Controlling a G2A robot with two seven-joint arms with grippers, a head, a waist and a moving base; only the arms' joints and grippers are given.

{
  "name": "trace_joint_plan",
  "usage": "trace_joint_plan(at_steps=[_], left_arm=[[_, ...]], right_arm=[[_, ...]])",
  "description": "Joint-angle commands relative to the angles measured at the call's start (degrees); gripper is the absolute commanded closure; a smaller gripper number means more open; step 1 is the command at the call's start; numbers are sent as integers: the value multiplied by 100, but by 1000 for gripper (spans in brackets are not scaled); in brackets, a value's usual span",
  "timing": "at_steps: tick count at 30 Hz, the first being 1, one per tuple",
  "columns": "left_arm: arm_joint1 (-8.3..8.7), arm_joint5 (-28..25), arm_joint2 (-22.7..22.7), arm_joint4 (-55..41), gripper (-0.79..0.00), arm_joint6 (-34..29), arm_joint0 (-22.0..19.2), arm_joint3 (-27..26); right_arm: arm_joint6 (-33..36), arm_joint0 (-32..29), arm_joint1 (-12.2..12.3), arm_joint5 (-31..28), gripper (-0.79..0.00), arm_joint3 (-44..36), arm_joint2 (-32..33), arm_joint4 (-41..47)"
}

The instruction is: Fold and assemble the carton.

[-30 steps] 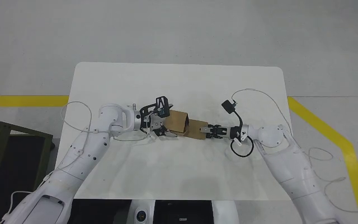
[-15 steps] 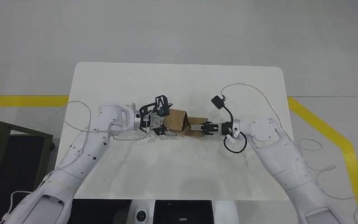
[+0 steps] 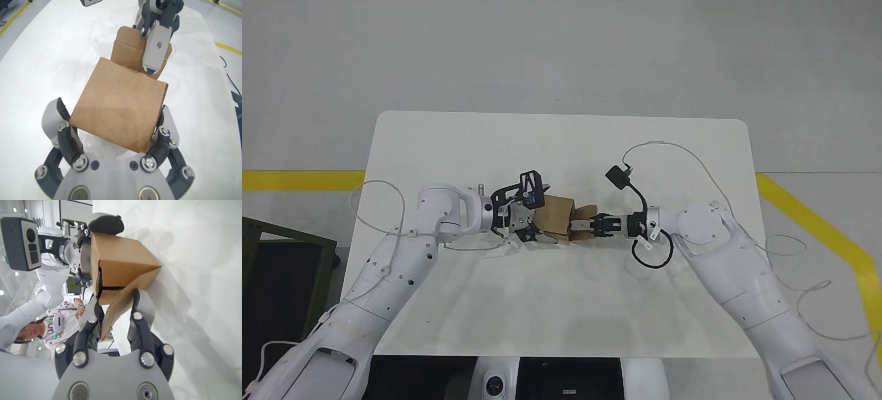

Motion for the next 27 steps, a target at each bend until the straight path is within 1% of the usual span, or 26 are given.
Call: trace_joint_plan(at_steps=[1, 3, 4, 5, 9, 17, 19, 21, 23, 27], left_arm=[[0, -5, 2, 1, -785, -2, 3, 6], [-1, -14, 7, 7, -785, -4, 4, 11], [-2, -17, 10, 5, -785, -8, 3, 14], [-3, -23, 12, 5, -785, -13, 0, 15], [-5, -35, 17, 6, -785, -19, -6, 22], [-3, -51, 12, 22, -785, -36, -6, 60], [-1, -56, 8, 20, -785, -37, -2, 66], [1, -64, 5, 34, -785, -47, 2, 69], [3, -68, 1, 31, -785, -49, 6, 68], [7, -77, -5, 50, -785, -57, 11, 65]], right_arm=[[-8, 30, -10, -36, -360, 25, -13, 24], [-10, 51, -19, -77, -385, 27, -25, 55], [-12, 57, -23, -102, -477, 29, -28, 71], [-9, 62, -26, -115, -502, 30, -33, 88], [-12, 79, -40, -220, -542, 26, -39, 183], [8, 88, -92, -494, -499, 180, -89, 548], [5, 85, -107, -556, -474, 252, -105, 639], [18, 77, -120, -628, -419, 360, -125, 716], [5, 63, -136, -714, -385, 442, -134, 834], [9, 55, -155, -827, -351, 597, -144, 943]])
